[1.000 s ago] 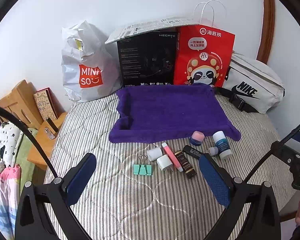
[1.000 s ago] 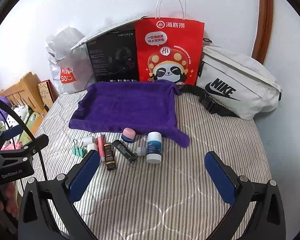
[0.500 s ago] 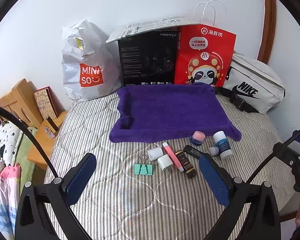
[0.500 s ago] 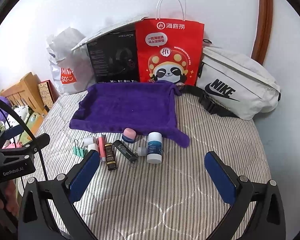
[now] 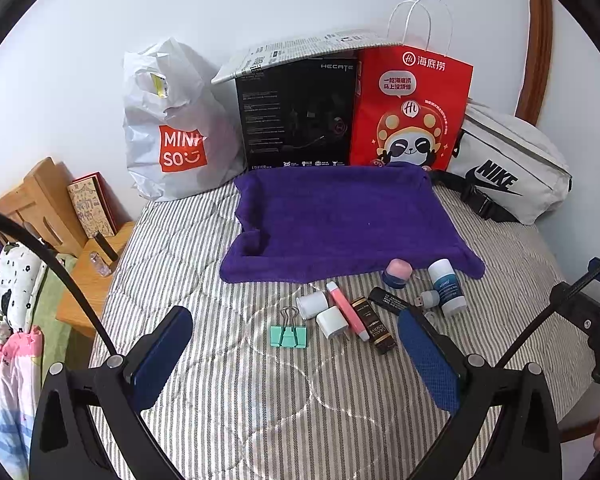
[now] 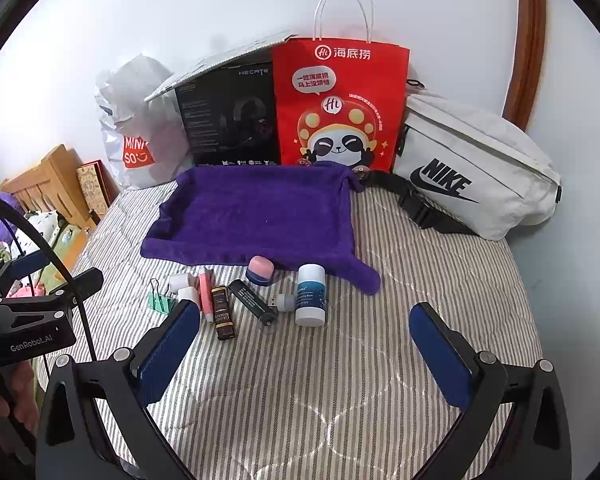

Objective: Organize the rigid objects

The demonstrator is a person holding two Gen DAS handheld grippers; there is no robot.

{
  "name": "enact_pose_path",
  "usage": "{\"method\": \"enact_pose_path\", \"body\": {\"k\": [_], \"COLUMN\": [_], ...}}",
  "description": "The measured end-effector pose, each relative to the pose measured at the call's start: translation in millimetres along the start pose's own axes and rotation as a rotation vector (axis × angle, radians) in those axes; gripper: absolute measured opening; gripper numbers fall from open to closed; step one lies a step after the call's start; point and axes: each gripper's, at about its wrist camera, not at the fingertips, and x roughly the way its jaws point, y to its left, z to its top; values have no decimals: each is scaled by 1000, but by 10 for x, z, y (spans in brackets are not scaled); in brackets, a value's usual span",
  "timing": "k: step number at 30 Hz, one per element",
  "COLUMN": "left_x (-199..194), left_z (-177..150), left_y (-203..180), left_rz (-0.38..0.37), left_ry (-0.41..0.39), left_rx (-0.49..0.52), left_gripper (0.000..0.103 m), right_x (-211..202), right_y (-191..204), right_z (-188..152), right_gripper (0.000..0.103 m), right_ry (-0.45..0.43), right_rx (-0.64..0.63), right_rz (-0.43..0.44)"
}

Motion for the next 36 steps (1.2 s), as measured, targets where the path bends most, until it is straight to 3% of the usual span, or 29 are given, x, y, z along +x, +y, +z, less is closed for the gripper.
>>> {"method": "enact_pose_path", "body": {"k": [36], "left_x": [-5], "left_z": [68], "left_y": [27], "left_rz": [1], "left_ry": [11], "left_rx": [3], "left_gripper": [103], "right_x": [-6], "right_y": [30], "right_z": [-23], "right_gripper": [103], "right_ry": [8], "right_rx": [-4], "right_rz": [-9]}}
